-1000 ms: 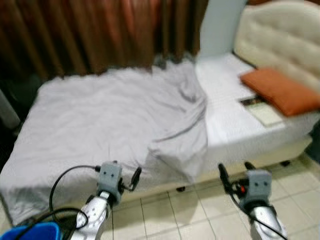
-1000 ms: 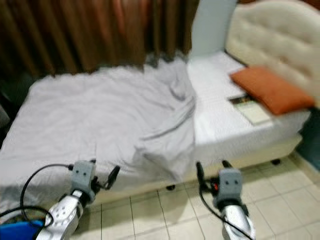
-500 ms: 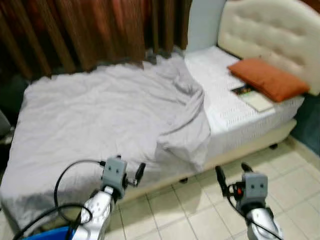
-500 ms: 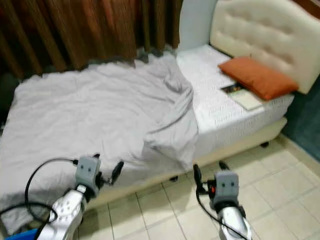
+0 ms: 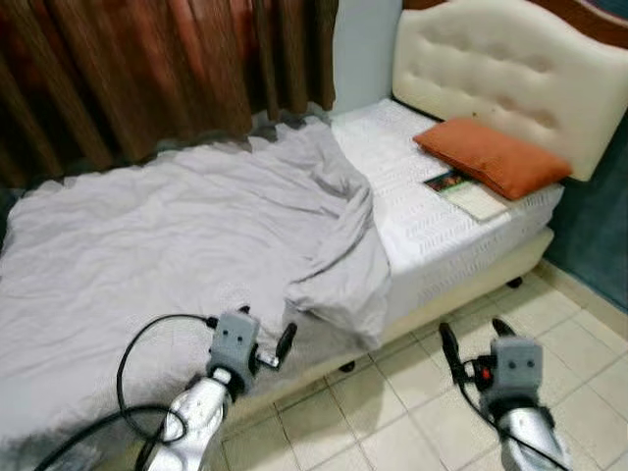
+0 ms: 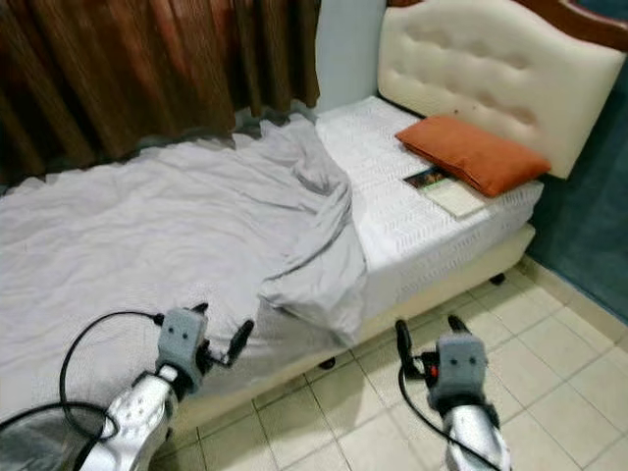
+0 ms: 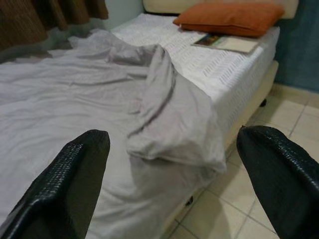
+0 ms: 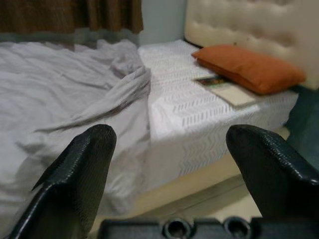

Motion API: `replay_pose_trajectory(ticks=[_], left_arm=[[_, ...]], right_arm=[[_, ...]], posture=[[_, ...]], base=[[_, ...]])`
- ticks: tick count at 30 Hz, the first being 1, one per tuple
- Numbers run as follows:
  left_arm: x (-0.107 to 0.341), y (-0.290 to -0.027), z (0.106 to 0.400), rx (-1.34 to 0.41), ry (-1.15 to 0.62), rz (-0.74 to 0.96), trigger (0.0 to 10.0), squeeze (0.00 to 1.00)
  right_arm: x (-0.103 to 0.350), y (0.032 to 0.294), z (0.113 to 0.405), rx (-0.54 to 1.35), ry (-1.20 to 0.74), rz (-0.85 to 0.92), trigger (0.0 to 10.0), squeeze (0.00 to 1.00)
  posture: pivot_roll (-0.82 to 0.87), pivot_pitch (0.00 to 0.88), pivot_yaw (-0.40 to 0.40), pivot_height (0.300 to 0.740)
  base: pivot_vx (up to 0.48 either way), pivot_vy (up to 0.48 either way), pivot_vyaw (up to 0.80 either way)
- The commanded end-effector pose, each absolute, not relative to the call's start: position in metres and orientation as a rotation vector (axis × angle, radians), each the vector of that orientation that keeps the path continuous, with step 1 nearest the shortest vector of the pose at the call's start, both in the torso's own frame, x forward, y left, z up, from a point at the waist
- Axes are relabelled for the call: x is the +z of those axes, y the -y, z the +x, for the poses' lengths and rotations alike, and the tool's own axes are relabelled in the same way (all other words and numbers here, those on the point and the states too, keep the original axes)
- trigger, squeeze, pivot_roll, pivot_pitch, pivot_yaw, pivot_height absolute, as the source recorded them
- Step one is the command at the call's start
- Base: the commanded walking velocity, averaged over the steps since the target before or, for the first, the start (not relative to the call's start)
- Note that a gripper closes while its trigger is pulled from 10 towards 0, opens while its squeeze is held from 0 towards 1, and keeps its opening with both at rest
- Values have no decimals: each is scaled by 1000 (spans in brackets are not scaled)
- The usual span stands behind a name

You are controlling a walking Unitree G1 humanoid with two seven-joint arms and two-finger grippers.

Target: Clean up the room

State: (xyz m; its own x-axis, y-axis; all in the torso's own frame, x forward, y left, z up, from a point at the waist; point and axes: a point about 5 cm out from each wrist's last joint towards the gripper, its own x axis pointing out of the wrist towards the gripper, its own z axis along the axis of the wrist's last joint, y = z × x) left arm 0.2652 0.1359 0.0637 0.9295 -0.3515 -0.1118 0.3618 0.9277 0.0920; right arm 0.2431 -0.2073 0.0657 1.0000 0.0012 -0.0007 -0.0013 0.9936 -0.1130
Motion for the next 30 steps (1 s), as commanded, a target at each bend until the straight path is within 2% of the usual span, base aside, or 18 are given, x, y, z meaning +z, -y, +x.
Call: replay_pose_trajectory(ticks=[1, 7, 16, 22, 30], left_arm=[[63, -138, 266, -351, -101, 97, 10000, 0], [63, -135, 267, -349, -102, 83, 10000, 0], [62, -136, 268, -320, -112, 58, 10000, 0], [57, -144, 270, -238, -142, 17, 10000, 0], [54, -139, 267, -262, -146, 51, 10000, 0]], right_arm=[[62, 205, 240, 14, -17, -110, 10000, 0], [62, 206, 241, 15, -21, -117, 10000, 0], [63, 205, 243, 31, -27, -110, 10000, 0], [64, 201, 246, 59, -43, -73, 10000, 0], [60, 194, 245, 116, -85, -88, 10000, 0]], posture=[[-83, 45, 51, 740], [-84, 50, 47, 740], [-86, 53, 43, 740], [-86, 61, 38, 740], [-82, 75, 31, 740]], base=[[480, 0, -800], [480, 0, -794], [480, 0, 0], [467, 0, 0], [446, 0, 643]])
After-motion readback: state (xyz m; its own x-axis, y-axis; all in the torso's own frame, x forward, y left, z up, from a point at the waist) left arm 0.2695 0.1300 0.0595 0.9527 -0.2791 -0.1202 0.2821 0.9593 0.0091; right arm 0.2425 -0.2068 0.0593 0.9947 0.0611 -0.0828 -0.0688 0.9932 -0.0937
